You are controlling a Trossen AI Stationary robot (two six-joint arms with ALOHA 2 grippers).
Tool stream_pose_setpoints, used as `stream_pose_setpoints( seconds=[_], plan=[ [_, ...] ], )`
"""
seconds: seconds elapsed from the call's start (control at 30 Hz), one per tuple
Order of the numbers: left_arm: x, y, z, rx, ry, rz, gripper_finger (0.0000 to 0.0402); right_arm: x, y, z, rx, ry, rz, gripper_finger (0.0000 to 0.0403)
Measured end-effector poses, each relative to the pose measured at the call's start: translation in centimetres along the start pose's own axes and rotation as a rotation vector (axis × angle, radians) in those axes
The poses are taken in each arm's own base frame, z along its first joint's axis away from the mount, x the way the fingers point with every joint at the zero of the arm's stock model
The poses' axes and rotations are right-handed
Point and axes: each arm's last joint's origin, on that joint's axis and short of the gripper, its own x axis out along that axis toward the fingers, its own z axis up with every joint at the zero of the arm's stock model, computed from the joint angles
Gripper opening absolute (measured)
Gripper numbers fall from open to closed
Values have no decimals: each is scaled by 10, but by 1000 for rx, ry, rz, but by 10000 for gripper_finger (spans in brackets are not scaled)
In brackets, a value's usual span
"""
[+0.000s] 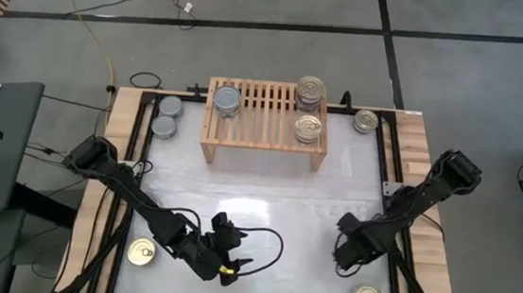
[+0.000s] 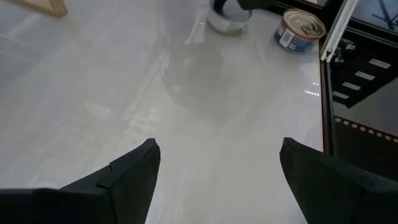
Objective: Stack canned seafood by type on shelf
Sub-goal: Put the green tuna can on the shelf
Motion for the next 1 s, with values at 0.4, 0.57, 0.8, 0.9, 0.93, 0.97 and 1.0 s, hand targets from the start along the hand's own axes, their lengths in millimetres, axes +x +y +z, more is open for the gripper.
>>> stream_pose_setpoints(
  seconds=[0.4, 0.57, 0.8, 0.9, 0.93, 0.97, 1.0],
  plan=[
    [-12, 1, 2, -46, 24, -5, 318, -17, 61, 71, 20, -349, 625, 15],
    [-25, 6, 10, -120, 32, 1, 318, -24, 61, 78, 9, -387, 679, 19],
    [-26, 7, 11, -181, 29, 2, 318, -30, 52, 55, 91, -298, 645, 37],
    [-24, 8, 13, -225, 26, 9, 318, -31, 45, 39, 131, -257, 596, 33],
    [-24, 9, 13, -236, 23, 10, 318, -31, 43, 33, 145, -241, 579, 31],
    [-23, 9, 14, -244, 20, 10, 318, -31, 40, 28, 160, -226, 560, 29],
    [-22, 10, 16, -249, 19, 9, 318, -31, 38, 22, 170, -213, 545, 28]
  ],
)
